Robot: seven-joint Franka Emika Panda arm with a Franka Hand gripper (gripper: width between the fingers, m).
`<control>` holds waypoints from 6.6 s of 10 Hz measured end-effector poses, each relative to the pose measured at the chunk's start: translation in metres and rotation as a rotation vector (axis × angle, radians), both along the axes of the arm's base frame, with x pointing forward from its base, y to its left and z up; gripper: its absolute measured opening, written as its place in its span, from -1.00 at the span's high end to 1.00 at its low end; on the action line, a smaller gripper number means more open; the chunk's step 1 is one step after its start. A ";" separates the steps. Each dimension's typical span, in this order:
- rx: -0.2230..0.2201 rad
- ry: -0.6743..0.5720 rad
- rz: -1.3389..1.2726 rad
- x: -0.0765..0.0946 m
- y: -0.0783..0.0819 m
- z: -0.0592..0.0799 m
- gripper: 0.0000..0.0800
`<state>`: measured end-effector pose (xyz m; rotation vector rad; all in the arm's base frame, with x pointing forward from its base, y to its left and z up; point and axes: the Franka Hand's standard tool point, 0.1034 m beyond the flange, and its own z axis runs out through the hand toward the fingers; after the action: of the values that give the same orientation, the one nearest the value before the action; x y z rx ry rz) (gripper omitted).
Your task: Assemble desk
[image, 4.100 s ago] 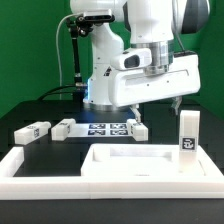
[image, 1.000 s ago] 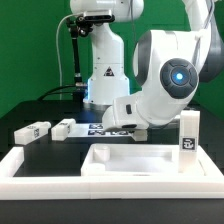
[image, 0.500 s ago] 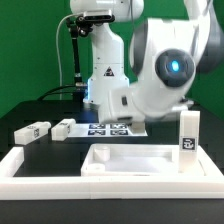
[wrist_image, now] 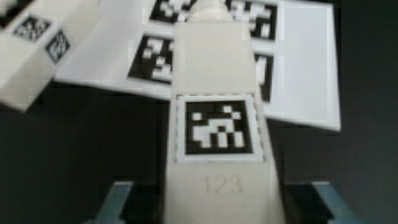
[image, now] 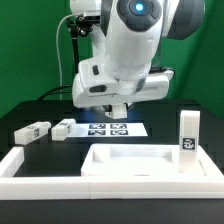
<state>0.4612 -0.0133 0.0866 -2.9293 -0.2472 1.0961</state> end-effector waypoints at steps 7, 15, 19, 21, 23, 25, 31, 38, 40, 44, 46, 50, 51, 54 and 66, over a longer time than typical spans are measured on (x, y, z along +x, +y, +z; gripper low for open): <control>0.072 -0.561 -0.081 0.071 -0.017 0.070 0.27; 0.048 -1.080 -0.161 0.147 -0.062 0.108 0.27; -0.002 -1.158 -0.202 0.157 -0.055 0.097 0.27; -0.028 -1.197 -0.314 0.185 -0.046 0.093 0.27; 0.003 -1.162 -0.297 0.192 -0.046 0.106 0.27; -0.004 -1.166 -0.302 0.190 -0.047 0.102 0.27; -0.078 -1.275 -0.258 0.176 -0.061 0.083 0.27; -0.079 -1.226 -0.240 0.168 -0.052 0.051 0.27; -0.080 -1.218 -0.237 0.169 -0.052 0.045 0.27; -0.083 -1.216 -0.240 0.173 -0.049 0.038 0.27; -0.086 -1.209 -0.238 0.174 -0.049 0.031 0.27; -0.091 -1.209 -0.237 0.172 -0.049 0.026 0.27; -0.092 -1.209 -0.237 0.172 -0.049 0.026 0.27; -0.092 -1.209 -0.237 0.172 -0.049 0.026 -0.47; -0.023 -0.802 -0.279 0.187 -0.054 0.024 -0.62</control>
Offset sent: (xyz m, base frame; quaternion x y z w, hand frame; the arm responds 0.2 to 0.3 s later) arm 0.0750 -0.0152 0.0855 0.0505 0.2053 0.0305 0.9769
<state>0.6487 -0.0676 0.1105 -3.1168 0.1797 -0.1384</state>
